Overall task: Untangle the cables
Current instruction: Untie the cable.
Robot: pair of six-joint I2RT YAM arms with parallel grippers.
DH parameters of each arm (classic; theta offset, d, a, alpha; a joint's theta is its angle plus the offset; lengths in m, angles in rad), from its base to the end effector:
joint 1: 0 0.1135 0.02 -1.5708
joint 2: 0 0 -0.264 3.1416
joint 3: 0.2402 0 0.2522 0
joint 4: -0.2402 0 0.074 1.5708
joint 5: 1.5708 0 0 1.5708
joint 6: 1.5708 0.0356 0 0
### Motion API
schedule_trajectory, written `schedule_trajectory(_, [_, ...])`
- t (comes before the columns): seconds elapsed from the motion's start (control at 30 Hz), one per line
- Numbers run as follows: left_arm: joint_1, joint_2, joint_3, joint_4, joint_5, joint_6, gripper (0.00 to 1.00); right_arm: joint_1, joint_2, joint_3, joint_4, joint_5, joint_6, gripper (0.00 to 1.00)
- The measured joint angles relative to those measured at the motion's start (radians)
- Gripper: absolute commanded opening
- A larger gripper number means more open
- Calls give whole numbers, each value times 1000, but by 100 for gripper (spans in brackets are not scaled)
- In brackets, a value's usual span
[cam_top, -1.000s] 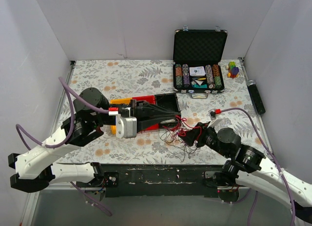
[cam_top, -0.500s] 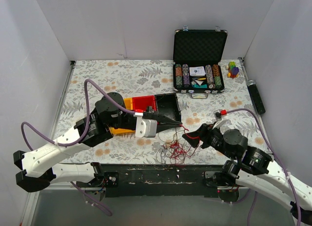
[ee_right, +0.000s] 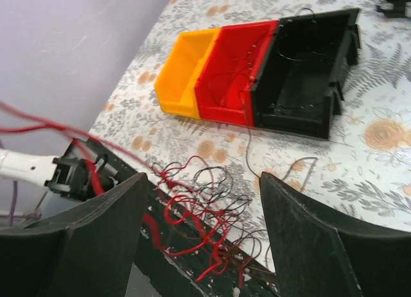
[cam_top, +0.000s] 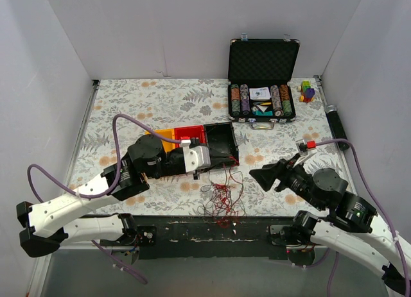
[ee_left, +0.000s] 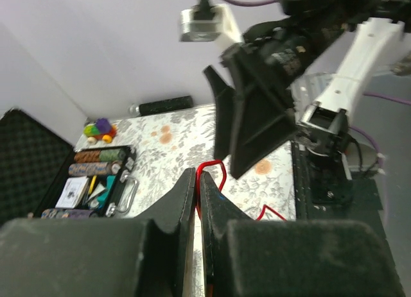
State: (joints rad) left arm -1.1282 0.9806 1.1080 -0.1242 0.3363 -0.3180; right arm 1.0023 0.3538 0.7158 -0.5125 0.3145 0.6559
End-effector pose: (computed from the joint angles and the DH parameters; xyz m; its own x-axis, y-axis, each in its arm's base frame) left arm 0.0819 -0.2002 0.4238 -0.3096 -0.0359 -0.9502 0.9449 0.0999 -0.3117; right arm 0.0560 0.0672 0.3317 -0.4523 0.3693 -0.8118 -0.4554 0.6870 0.5662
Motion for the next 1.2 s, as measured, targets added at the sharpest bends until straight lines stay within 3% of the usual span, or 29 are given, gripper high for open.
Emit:
schedule_trajectory(0.2, [14, 7, -16, 48, -133, -44, 0, 0, 18, -20, 90, -136, -75, 75])
schedule_trajectory(0.47, [19, 8, -16, 59, -158, -64, 0, 0, 181, -21, 135, -194, -156, 72])
schedule_trajectory(0.53, [20, 8, -16, 58, -158, -64, 0, 0, 198, -21, 146, -201, -167, 64])
schedule_trajectory(0.7, [21, 8, -15, 58, -156, -64, 0, 0, 214, -52, 191, -202, -170, 22])
schedule_trajectory(0.8, [26, 8, -12, 45, -140, -47, 0, 0, 216, -66, 172, -151, -154, 15])
schedule_trajectory(0.93, [32, 1, 6, -34, -108, 24, 0, 0, 211, -50, 69, -14, -121, 17])
schedule_trajectory(1.13, [40, -4, 109, -303, -56, 150, 0, 1, 203, 27, -103, 196, -36, 14])
schedule_trajectory(1.2, [42, -4, 152, -404, -34, 189, 0, 1, 214, 52, -140, 248, 1, 6])
